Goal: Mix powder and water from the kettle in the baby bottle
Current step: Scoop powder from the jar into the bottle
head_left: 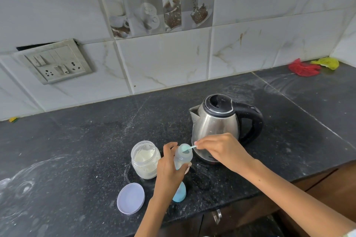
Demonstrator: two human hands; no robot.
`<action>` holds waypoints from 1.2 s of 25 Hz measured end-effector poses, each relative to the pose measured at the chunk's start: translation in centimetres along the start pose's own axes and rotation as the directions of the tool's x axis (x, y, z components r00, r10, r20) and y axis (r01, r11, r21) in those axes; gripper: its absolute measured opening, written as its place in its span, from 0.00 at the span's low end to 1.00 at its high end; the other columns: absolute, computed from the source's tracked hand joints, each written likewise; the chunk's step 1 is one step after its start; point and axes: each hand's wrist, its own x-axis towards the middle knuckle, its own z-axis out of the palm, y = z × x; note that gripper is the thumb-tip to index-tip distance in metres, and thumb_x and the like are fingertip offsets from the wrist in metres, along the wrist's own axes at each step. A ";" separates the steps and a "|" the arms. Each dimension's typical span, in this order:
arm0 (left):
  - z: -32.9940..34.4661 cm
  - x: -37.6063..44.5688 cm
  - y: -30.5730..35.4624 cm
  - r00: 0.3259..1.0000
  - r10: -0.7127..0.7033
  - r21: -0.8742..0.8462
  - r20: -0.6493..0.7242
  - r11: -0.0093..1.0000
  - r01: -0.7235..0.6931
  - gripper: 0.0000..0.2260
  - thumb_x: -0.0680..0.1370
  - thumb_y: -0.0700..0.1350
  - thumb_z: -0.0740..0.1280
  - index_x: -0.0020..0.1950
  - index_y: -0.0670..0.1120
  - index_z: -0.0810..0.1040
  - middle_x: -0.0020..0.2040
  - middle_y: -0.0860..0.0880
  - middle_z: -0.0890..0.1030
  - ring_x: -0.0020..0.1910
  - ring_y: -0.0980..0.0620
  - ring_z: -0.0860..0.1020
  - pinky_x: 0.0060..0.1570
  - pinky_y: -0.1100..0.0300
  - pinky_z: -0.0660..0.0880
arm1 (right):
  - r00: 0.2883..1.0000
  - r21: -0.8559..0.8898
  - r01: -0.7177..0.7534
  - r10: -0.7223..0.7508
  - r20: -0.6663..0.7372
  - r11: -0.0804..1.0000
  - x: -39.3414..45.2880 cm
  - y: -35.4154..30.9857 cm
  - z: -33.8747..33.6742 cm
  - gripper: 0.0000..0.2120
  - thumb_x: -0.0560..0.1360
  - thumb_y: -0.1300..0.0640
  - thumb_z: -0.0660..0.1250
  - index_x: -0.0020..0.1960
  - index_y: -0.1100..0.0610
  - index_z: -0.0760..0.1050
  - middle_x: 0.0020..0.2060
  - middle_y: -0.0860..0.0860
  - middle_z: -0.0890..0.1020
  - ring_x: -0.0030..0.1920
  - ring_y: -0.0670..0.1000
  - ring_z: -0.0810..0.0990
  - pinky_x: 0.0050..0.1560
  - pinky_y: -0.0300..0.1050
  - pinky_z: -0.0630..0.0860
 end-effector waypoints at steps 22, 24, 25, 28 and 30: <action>1.3 -0.6 -0.5 0.987 -0.155 -0.106 -0.045 0.983 0.150 0.40 0.66 0.43 0.79 0.73 0.47 0.62 0.64 0.57 0.72 0.64 0.59 0.70 0.65 0.61 0.68 | 0.767 0.342 -0.606 0.642 0.010 0.718 0.7 0.1 1.4 0.05 0.72 0.64 0.75 0.47 0.58 0.86 0.41 0.52 0.88 0.42 0.47 0.85 0.49 0.44 0.82; 0.3 -1.7 -0.3 0.982 -0.134 -0.080 -0.131 0.989 0.125 0.33 0.69 0.43 0.77 0.70 0.49 0.66 0.65 0.56 0.73 0.64 0.59 0.71 0.64 0.62 0.69 | 0.745 0.427 -0.600 0.667 -0.010 0.676 0.8 -0.6 1.5 0.06 0.71 0.64 0.76 0.48 0.58 0.86 0.42 0.50 0.88 0.42 0.44 0.85 0.48 0.39 0.82; -0.3 -2.4 -0.2 0.978 -0.118 -0.071 -0.172 0.992 0.107 0.28 0.70 0.43 0.76 0.67 0.50 0.68 0.64 0.56 0.75 0.63 0.59 0.73 0.62 0.66 0.69 | 0.751 0.458 -0.582 0.660 -0.015 0.672 1.1 -1.0 1.6 0.06 0.71 0.64 0.76 0.48 0.58 0.86 0.42 0.49 0.87 0.42 0.43 0.85 0.47 0.36 0.82; -2.6 -4.6 -0.2 0.959 -0.135 -0.049 -0.250 0.991 0.127 0.17 0.73 0.44 0.73 0.58 0.54 0.73 0.53 0.61 0.79 0.53 0.60 0.77 0.47 0.78 0.70 | 0.788 0.546 -0.517 0.616 0.002 0.659 3.1 -2.5 3.0 0.06 0.71 0.64 0.76 0.48 0.59 0.84 0.41 0.48 0.86 0.40 0.42 0.85 0.42 0.32 0.80; -3.8 -5.6 -0.3 0.946 -0.164 -0.063 -0.280 0.986 0.152 0.14 0.74 0.44 0.72 0.56 0.53 0.73 0.51 0.61 0.79 0.51 0.61 0.78 0.44 0.78 0.70 | 0.798 0.600 -0.493 0.603 0.023 0.630 4.6 -3.5 4.8 0.05 0.71 0.65 0.75 0.46 0.60 0.83 0.40 0.50 0.86 0.39 0.45 0.85 0.40 0.34 0.80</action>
